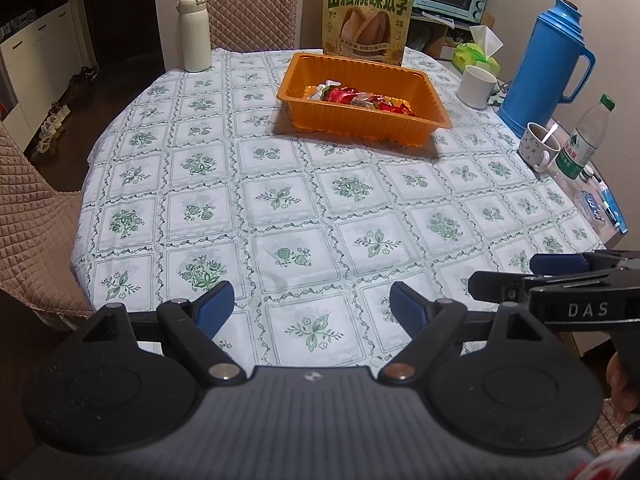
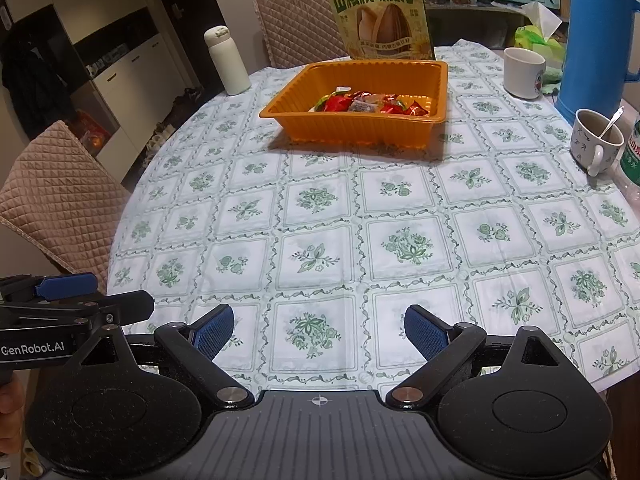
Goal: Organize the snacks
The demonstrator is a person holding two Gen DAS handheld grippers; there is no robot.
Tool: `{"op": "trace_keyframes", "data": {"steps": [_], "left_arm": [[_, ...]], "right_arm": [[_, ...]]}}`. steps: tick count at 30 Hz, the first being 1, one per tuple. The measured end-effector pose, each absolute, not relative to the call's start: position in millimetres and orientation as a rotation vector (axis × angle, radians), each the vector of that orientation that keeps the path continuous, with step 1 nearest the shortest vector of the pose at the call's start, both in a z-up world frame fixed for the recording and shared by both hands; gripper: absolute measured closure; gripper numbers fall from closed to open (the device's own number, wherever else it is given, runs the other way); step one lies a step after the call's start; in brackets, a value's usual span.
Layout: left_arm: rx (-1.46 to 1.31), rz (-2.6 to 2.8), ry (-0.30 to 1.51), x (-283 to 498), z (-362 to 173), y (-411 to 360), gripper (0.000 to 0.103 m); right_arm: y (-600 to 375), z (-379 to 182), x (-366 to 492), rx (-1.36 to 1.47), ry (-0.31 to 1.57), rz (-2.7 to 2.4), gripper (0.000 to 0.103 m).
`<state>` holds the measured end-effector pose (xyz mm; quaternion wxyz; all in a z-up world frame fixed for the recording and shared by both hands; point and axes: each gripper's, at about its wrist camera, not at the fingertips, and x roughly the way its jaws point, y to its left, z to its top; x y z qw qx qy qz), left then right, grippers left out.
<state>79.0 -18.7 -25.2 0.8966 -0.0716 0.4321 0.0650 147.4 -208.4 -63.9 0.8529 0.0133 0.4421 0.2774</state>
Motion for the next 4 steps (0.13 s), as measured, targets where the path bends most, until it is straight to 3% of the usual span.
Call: {"op": "trace_keyframes", "data": {"steps": [4], "left_arm": [[-0.153, 0.135, 0.911, 86.3, -28.1, -15.1, 0.019]], "right_arm": [[-206.1, -64.8, 154.3, 0.026, 0.936, 0.583, 0.011]]}}
